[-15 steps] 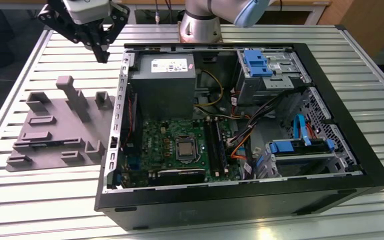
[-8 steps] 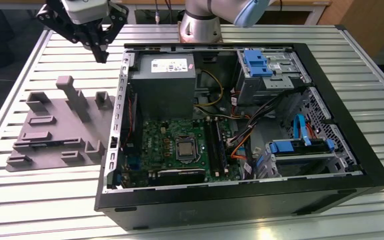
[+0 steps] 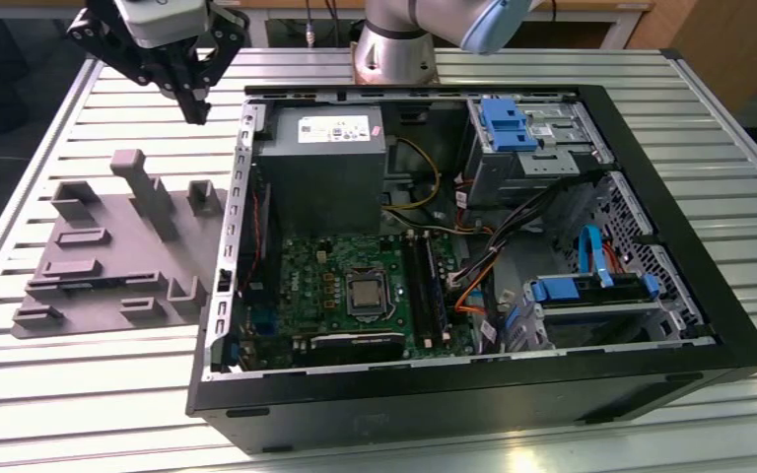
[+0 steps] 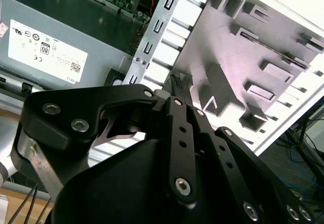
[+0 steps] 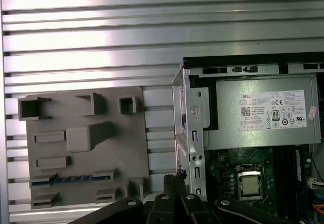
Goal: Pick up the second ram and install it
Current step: 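Reach for the second ram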
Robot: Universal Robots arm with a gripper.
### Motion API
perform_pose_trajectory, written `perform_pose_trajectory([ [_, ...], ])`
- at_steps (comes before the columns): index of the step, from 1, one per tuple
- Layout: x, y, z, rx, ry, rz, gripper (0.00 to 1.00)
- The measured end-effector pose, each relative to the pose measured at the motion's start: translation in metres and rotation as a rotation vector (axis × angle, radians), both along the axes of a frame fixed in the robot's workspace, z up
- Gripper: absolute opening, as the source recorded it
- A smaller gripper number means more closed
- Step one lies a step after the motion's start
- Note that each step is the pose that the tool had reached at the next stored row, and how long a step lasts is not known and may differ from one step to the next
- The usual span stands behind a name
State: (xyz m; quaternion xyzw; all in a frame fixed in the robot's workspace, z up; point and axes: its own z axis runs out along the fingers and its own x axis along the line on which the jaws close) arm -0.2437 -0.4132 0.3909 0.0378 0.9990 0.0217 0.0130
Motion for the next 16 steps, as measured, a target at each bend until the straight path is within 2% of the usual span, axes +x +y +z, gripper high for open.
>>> perform_pose_trajectory([
  [16,-0.0061,0.0000,0.0000,0.0000,0.0000,0.000,0.11],
])
